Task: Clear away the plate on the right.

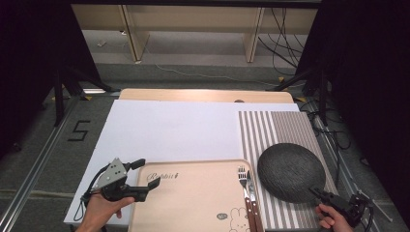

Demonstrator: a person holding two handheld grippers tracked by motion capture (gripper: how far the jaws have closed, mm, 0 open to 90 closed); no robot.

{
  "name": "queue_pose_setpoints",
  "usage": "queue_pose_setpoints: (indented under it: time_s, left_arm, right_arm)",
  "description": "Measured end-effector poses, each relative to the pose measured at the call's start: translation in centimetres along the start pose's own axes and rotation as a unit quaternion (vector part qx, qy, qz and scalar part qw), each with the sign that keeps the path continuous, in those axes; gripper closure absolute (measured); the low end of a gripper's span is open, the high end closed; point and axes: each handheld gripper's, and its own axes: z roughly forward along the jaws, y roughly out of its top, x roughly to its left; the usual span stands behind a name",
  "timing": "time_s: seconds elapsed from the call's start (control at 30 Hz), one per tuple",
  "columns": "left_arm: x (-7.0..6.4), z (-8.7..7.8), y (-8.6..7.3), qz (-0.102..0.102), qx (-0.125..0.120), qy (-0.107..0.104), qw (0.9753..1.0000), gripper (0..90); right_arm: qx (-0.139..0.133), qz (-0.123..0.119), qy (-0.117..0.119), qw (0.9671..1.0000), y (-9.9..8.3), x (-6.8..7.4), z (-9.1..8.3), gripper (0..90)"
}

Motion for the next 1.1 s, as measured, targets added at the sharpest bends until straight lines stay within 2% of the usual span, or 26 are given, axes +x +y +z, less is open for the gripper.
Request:
queue_pose_setpoints:
  time_s: [0.07,0.13,0.17,0.23,0.27,0.37,0.4,0.5,0.53,0.57,0.6,0.73,0.77,0.83,0.87,1.1]
  left_arm:
    - [0.0,-0.1,0.0,0.003,0.001,0.001,1.0000,16.9]
    - [0.0,-0.1,0.0,-0.001,0.000,0.004,1.0000,16.9]
    - [0.0,-0.1,0.0,-0.002,0.001,0.004,1.0000,16.9]
    - [0.0,0.0,0.0,-0.002,0.001,0.002,1.0000,16.9]
    - [0.0,0.0,0.0,-0.003,0.001,0.002,1.0000,16.9]
    - [0.0,-0.1,0.0,-0.002,0.001,0.004,1.0000,16.9]
    - [0.0,0.0,0.0,-0.003,0.000,0.002,1.0000,16.9]
    - [0.0,0.0,0.0,-0.003,0.001,0.003,1.0000,16.9]
    - [0.0,0.0,0.0,-0.004,0.000,0.003,1.0000,16.9]
    - [0.0,0.0,0.0,-0.003,0.001,0.003,1.0000,16.9]
    - [0.0,0.0,0.0,-0.003,0.001,0.003,1.0000,16.9]
    - [0.0,0.0,0.0,-0.004,0.001,0.004,1.0000,16.9]
    - [0.0,0.0,0.0,-0.004,0.000,0.004,1.0000,16.9]
    - [0.0,0.0,0.0,-0.004,0.001,0.004,1.0000,16.9]
    - [0.0,0.0,0.0,-0.004,0.001,0.004,1.0000,16.9]
    - [0.1,-0.1,0.0,-0.004,-0.001,0.006,1.0000,16.9]
  right_arm:
    - [-0.004,0.025,0.018,0.9995,0.1,0.2,-0.2,86.6]
    - [-0.013,0.019,0.033,0.9992,0.1,0.2,-0.3,86.6]
    - [-0.013,0.034,0.041,0.9985,0.1,0.4,-0.4,86.6]
    - [-0.021,0.023,0.046,0.9985,0.1,0.3,-0.5,86.6]
    - [-0.019,0.030,0.046,0.9983,0.2,0.5,-0.6,86.6]
    - [-0.024,0.014,0.046,0.9986,0.1,0.4,-0.7,86.6]
    - [-0.024,0.020,0.050,0.9983,0.1,0.4,-0.7,86.6]
    - [-0.028,0.018,0.057,0.9978,0.0,0.6,-0.6,86.6]
    - [-0.022,0.016,0.053,0.9982,-0.1,0.7,-0.6,86.6]
    - [-0.022,0.022,0.060,0.9977,-0.2,0.8,-0.6,86.7]
    - [-0.017,0.014,0.055,0.9982,-0.2,0.8,-0.6,86.7]
    - [-0.013,0.019,0.071,0.9972,-0.7,1.2,-0.3,86.7]
    - [-0.008,0.009,0.068,0.9976,-0.9,1.2,-0.3,86.6]
    - [-0.005,0.018,0.076,0.9969,-1.1,1.7,-0.1,86.6]
    - [-0.001,0.008,0.077,0.9970,-1.3,1.6,0.0,86.6]
    - [0.020,-0.001,0.091,0.9956,-2.6,2.6,0.8,86.6]
